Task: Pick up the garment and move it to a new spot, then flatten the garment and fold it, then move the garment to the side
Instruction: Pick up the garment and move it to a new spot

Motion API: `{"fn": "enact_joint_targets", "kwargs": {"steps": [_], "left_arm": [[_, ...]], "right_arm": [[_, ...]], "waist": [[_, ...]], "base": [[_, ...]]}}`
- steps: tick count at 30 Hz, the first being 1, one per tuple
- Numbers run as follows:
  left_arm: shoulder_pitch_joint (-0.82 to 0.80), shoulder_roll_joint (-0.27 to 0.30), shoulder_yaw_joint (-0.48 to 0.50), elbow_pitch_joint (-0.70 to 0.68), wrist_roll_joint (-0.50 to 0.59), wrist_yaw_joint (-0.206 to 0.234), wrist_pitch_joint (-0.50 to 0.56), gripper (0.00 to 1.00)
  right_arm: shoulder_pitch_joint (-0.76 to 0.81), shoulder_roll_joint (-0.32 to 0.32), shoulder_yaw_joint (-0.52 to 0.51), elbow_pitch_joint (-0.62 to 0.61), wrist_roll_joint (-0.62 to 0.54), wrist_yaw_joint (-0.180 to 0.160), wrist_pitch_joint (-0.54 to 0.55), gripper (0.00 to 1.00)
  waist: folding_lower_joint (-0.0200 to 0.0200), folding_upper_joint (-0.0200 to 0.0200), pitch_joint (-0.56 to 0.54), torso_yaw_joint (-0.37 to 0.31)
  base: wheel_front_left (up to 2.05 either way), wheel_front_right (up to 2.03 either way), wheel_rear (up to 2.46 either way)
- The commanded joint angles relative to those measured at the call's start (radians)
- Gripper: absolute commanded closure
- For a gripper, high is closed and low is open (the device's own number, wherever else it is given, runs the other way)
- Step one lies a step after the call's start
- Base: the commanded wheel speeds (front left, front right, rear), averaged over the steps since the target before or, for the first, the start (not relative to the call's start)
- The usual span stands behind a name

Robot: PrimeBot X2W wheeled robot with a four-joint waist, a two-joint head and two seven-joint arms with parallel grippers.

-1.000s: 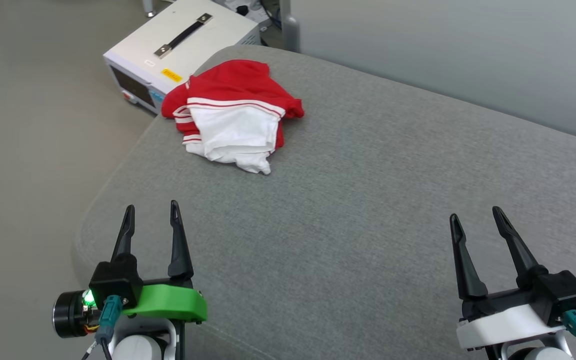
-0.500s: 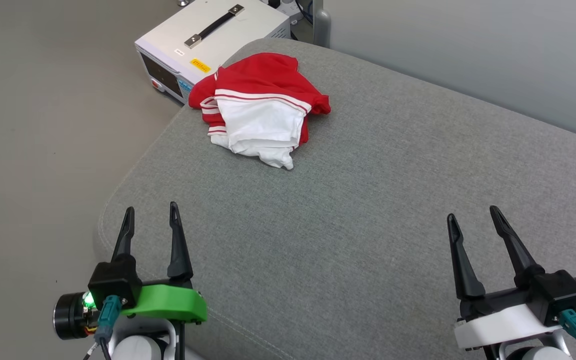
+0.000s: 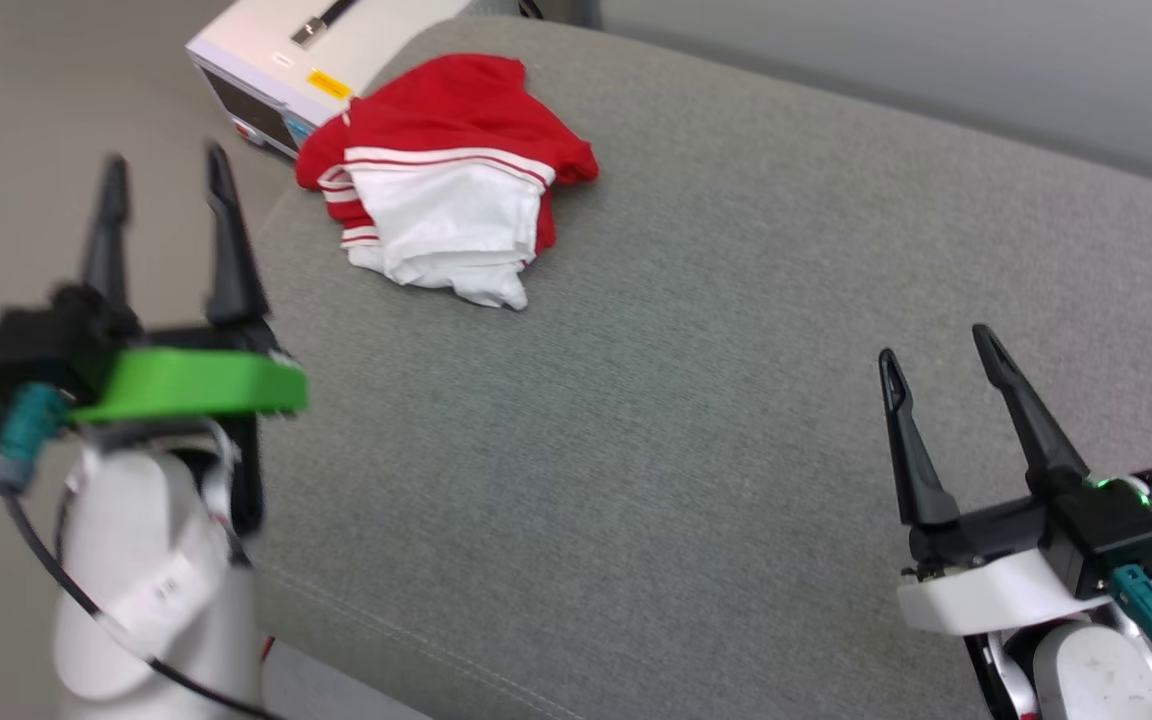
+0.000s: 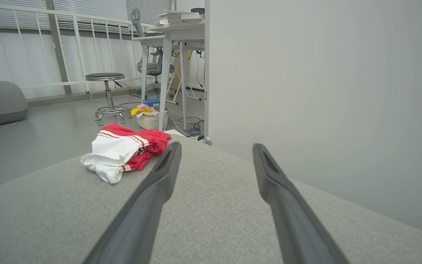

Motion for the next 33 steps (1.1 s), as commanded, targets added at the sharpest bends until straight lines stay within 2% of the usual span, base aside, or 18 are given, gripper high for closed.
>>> {"fn": "enact_joint_targets", "kwargs": {"steps": [1,4,10,12,15,18,22,25,28,33], "left_arm": [[-0.055,0.012,0.021,0.007,-0.003,-0.018,-0.006,0.0],[-0.178,0.043,0.069,0.019,-0.013,-0.05,-0.006,0.0],[-0.358,0.099,0.105,0.072,-0.043,-0.075,-0.006,0.0],[-0.409,0.124,0.092,0.121,-0.072,-0.079,-0.006,0.0],[-0.482,0.194,0.024,0.235,-0.114,-0.08,-0.003,0.0],[-0.552,0.251,-0.049,0.341,-0.195,-0.081,0.062,0.0],[-0.63,0.323,-0.165,0.456,-0.338,-0.081,0.251,0.0],[-0.672,0.375,-0.262,0.516,-0.442,-0.081,0.438,0.0],[-0.697,0.409,-0.339,0.549,-0.544,-0.081,0.612,0.0],[-0.723,0.465,-0.457,0.57,-0.652,-0.081,0.834,0.0]], "right_arm": [[-0.025,-0.008,0.001,-0.014,-0.007,-0.001,-0.005,0.0],[-0.057,-0.022,0.001,-0.038,-0.015,-0.001,-0.005,0.0],[-0.121,-0.042,0.004,-0.084,-0.032,-0.001,-0.005,0.0],[-0.135,-0.046,0.002,-0.099,-0.038,-0.001,-0.005,0.0],[-0.152,-0.054,-0.004,-0.121,-0.046,-0.001,-0.005,0.0],[-0.162,-0.06,-0.01,-0.137,-0.054,-0.001,-0.005,0.0],[-0.172,-0.067,-0.012,-0.158,-0.062,-0.001,-0.005,0.0],[-0.18,-0.074,-0.012,-0.171,-0.068,-0.001,-0.005,0.0],[-0.189,-0.079,-0.012,-0.178,-0.07,-0.001,-0.005,0.0],[-0.202,-0.083,-0.009,-0.189,-0.076,-0.001,-0.005,0.0]], "waist": [[-0.0001,0.0,0.092,-0.076],[-0.0001,0.0,0.155,-0.107],[-0.0001,0.0,0.26,-0.148],[-0.0001,0.0,0.286,-0.155],[-0.0001,0.0,0.318,-0.165],[-0.0001,0.0,0.342,-0.171],[-0.0001,0.0,0.372,-0.179],[-0.0001,0.0,0.394,-0.185],[-0.0001,0.0,0.411,-0.191],[-0.0001,0.0,0.44,-0.202]], "base": [[0.0,0.0,0.0],[0.0,0.0,0.0],[0.0,0.0,0.0],[0.0,0.0,0.0],[0.0,0.0,0.0],[0.0,0.0,0.0],[0.0,0.0,0.0],[0.0,0.0,0.0],[0.0,0.0,0.0],[0.0,0.0,0.0]]}}
